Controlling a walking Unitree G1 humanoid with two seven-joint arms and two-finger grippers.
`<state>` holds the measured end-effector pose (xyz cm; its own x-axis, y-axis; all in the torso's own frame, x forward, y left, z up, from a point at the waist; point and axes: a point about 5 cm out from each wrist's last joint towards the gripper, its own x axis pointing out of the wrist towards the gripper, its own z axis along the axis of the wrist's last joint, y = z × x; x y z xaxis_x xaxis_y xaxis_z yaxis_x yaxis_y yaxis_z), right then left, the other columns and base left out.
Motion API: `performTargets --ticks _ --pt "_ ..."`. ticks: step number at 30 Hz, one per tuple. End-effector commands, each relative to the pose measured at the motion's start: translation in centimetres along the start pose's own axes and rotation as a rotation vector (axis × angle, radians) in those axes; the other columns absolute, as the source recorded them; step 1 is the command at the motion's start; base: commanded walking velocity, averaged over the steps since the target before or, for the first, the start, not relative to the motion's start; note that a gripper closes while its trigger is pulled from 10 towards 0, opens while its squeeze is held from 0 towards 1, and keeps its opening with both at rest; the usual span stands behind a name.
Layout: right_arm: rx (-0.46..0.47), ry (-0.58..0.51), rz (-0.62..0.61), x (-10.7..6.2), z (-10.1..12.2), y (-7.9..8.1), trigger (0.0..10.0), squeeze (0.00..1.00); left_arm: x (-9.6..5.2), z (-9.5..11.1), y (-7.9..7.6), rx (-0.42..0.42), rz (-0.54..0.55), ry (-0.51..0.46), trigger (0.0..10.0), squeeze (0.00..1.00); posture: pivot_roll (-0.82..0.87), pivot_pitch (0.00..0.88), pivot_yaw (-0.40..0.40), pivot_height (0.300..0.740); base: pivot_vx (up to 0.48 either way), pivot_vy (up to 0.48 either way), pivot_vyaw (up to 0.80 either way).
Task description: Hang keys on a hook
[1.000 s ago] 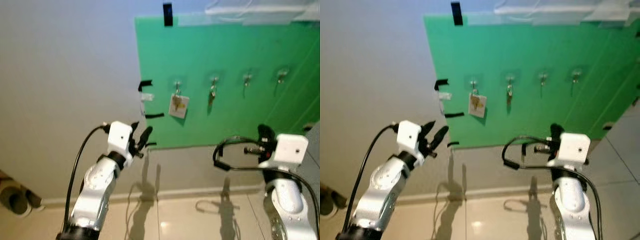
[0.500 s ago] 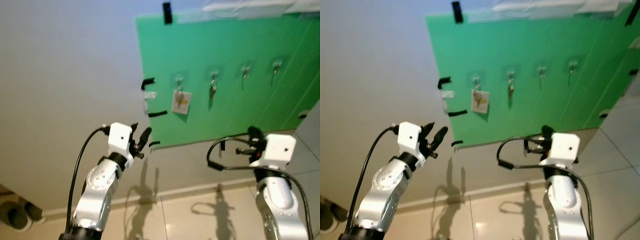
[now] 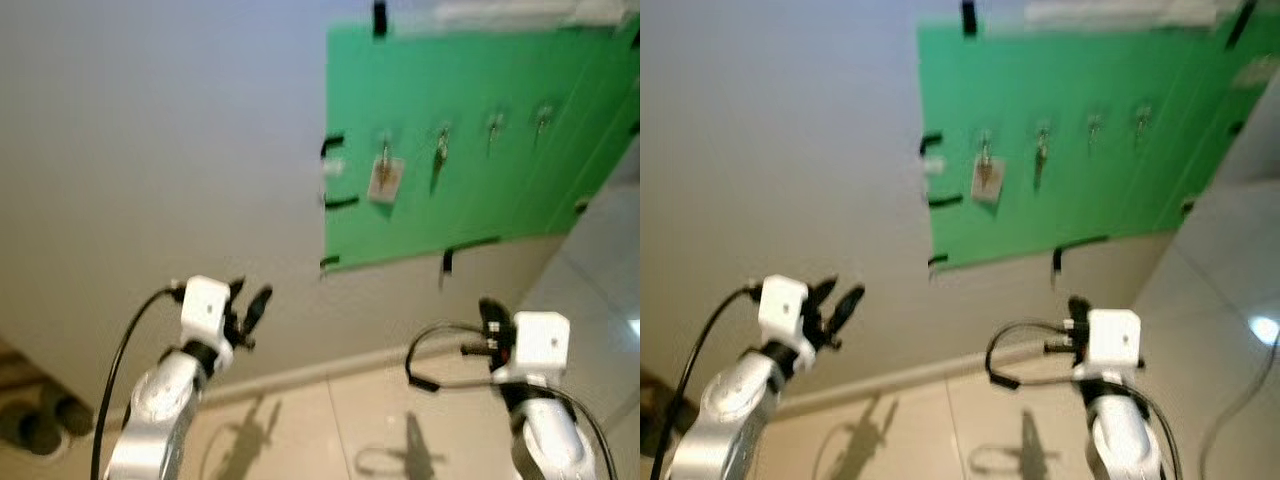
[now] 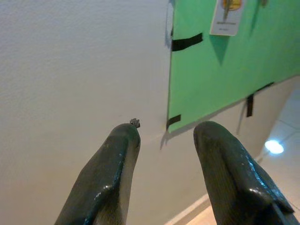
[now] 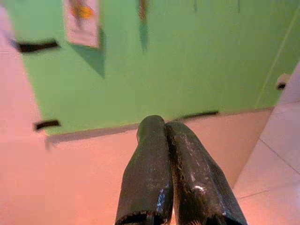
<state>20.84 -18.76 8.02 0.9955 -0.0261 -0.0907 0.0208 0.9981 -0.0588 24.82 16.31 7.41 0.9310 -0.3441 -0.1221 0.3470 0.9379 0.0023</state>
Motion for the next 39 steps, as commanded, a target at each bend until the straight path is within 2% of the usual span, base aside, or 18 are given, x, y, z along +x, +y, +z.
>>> performTargets --ticks 1,4,7,8,12,17,19,23,25,27,28,29,30,31,33,35,36,39 --pt "-0.019 -0.038 -0.002 0.3 0.7 -0.3 10.0 0.00 1.1 0.4 0.0 0.015 0.005 -0.026 10.0 0.00 -0.07 0.000 0.057 0.740 0.000 0.000 -0.54" --pt "-0.023 -0.037 -0.014 0.5 0.5 -0.6 10.0 0.00 1.8 -0.2 0.6 0.011 0.053 -0.007 10.0 0.00 -0.08 0.000 0.057 0.740 0.000 0.000 -0.54" --pt "-0.015 -0.027 -0.026 0.4 0.2 -0.9 10.0 0.00 1.8 -0.8 1.1 0.004 0.076 0.018 10.0 0.00 -0.09 0.000 0.058 0.740 0.000 0.000 -0.54" --pt "0.004 -0.016 -0.035 0.2 -0.1 -1.1 10.0 0.00 1.0 -2.0 1.1 -0.027 0.064 0.052 10.0 0.00 -0.09 0.000 0.060 0.740 0.000 0.000 -0.54" --pt "0.009 -0.005 -0.024 -0.3 -0.3 -1.1 10.0 0.00 -0.3 -3.4 0.3 -0.083 -0.040 0.107 10.0 0.00 -0.08 0.000 0.055 0.740 0.000 0.000 -0.55" --pt "0.007 0.001 0.002 -0.1 -0.4 -1.0 10.0 0.00 0.4 -4.5 0.1 -0.085 -0.055 0.104 10.0 0.00 -0.07 0.000 0.041 0.740 0.000 0.000 -0.58" --pt "-0.010 -0.012 0.017 0.0 -0.2 -1.0 10.0 0.00 0.7 -5.3 -0.1 -0.115 -0.074 0.094 10.0 0.00 -0.08 0.000 0.035 0.740 0.000 0.000 -0.58" --pt "-0.023 -0.055 -0.021 0.2 0.2 -1.5 10.0 0.00 0.9 -5.7 -0.5 -0.050 -0.152 0.054 10.0 0.00 -0.08 0.000 0.018 0.740 0.000 0.000 -0.58" --pt "-0.063 -0.094 -0.042 0.3 0.8 -1.8 10.0 0.00 1.2 -5.9 -0.5 -0.045 -0.173 0.052 10.0 0.00 -0.08 0.000 0.020 0.740 0.000 0.000 -0.58" --pt "-0.081 -0.132 -0.073 0.4 1.3 -2.2 10.0 0.00 2.0 -6.0 0.5 -0.055 -0.138 0.079 10.0 0.00 -0.09 0.000 0.022 0.740 0.000 0.000 -0.58" --pt "-0.081 -0.132 -0.073 0.4 1.3 -2.2 10.0 0.00 2.0 -6.0 0.5 -0.055 -0.138 0.079 10.0 0.00 -0.09 0.000 0.022 0.740 0.000 0.000 -0.58" --pt "-0.154 -0.193 -0.080 0.3 1.8 -2.4 10.0 0.00 1.8 -7.2 1.5 -0.033 -0.054 0.148 10.0 0.00 -0.09 0.000 0.023 0.740 0.000 0.000 -0.58" --pt "-0.154 -0.193 -0.080 0.3 1.8 -2.4 10.0 0.00 1.8 -7.2 1.5 -0.033 -0.054 0.148 10.0 0.00 -0.09 0.000 0.023 0.740 0.000 0.000 -0.58" --pt "-0.167 -0.208 -0.101 0.0 1.9 -2.6 10.0 0.00 1.5 -7.6 1.9 -0.035 -0.007 0.151 10.0 0.00 -0.10 0.000 0.025 0.740 0.000 0.000 -0.58" --pt "-0.131 -0.164 -0.138 -0.4 0.9 -3.1 10.0 0.00 0.9 -8.4 2.3 -0.065 0.068 0.170 10.0 0.00 -0.10 0.000 0.025 0.740 0.000 0.000 -0.58" --pt "-0.115 -0.138 -0.141 -0.6 0.4 -3.3 10.0 0.00 0.7 -8.8 2.3 -0.068 0.085 0.187 10.0 0.00 -0.10 0.000 0.023 0.740 0.000 0.000 -0.58" --pt "0.002 -0.085 -0.216 -0.7 -0.4 -3.9 10.0 0.00 0.7 -8.2 1.8 -0.048 0.043 0.113 10.0 0.00 -0.10 0.000 0.022 0.740 0.000 0.000 -0.56" --pt "0.050 -0.074 -0.249 -0.6 -0.6 -4.1 10.0 0.00 1.1 -6.7 0.6 -0.008 -0.045 -0.015 10.0 0.00 -0.10 0.000 0.024 0.740 0.000 0.000 -0.56"
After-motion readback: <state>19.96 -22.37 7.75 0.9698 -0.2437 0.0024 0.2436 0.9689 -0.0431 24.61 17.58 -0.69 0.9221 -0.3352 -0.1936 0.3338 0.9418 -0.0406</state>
